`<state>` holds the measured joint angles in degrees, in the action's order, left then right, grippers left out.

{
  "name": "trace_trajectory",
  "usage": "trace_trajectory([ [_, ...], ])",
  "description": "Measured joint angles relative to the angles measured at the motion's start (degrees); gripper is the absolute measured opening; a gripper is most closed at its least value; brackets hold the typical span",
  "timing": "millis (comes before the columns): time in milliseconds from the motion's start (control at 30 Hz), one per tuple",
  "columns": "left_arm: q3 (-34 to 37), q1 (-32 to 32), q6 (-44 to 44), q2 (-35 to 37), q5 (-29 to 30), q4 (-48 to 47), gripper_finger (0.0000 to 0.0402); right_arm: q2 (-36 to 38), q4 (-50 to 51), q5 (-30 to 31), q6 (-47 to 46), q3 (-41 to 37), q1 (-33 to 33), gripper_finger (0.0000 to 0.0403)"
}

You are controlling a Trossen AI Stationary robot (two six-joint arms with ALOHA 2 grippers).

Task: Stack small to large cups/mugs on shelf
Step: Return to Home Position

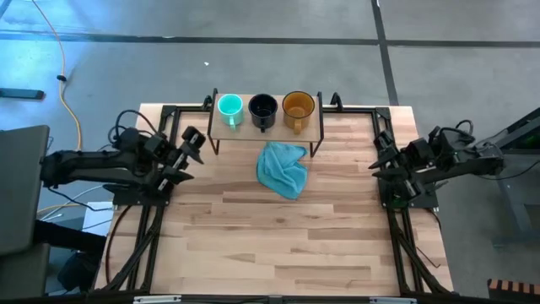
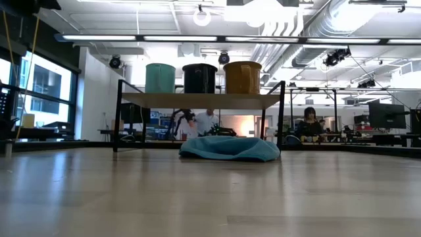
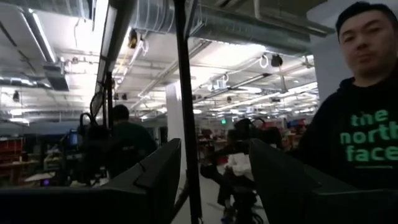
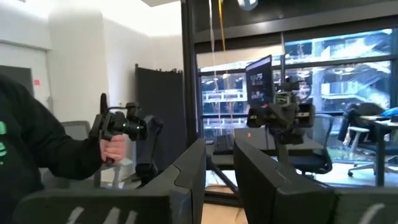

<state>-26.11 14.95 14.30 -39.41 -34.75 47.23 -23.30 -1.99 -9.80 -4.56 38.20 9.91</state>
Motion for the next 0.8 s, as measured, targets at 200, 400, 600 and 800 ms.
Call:
trace_trajectory([
  [200, -0.02, 0.02, -2.44, 8.55, 3.87, -14.25, 0.0179, 2.0, 0.79, 3.76, 2.24, 0.0, -0.03, 0.0073],
  [400, -0.06, -4.23, -5.94, 11.99, 15.21, -22.99, 0.0179, 1.69, 6.39, 10.35, 3.5, 0.0, -0.65, 0.0073],
  [600, -0.06, -11.35, -10.6, 11.9, 25.7, -27.32, 0.0179, 0.38, 7.18, 11.54, 4.64, 0.0, -0.7, 0.0073],
  [800, -0.06, -14.36, -12.86, 13.03, 28.39, -29.17, 0.0179, 1.79, 7.8, 11.1, 5.44, -1.29, -0.74, 0.0073],
])
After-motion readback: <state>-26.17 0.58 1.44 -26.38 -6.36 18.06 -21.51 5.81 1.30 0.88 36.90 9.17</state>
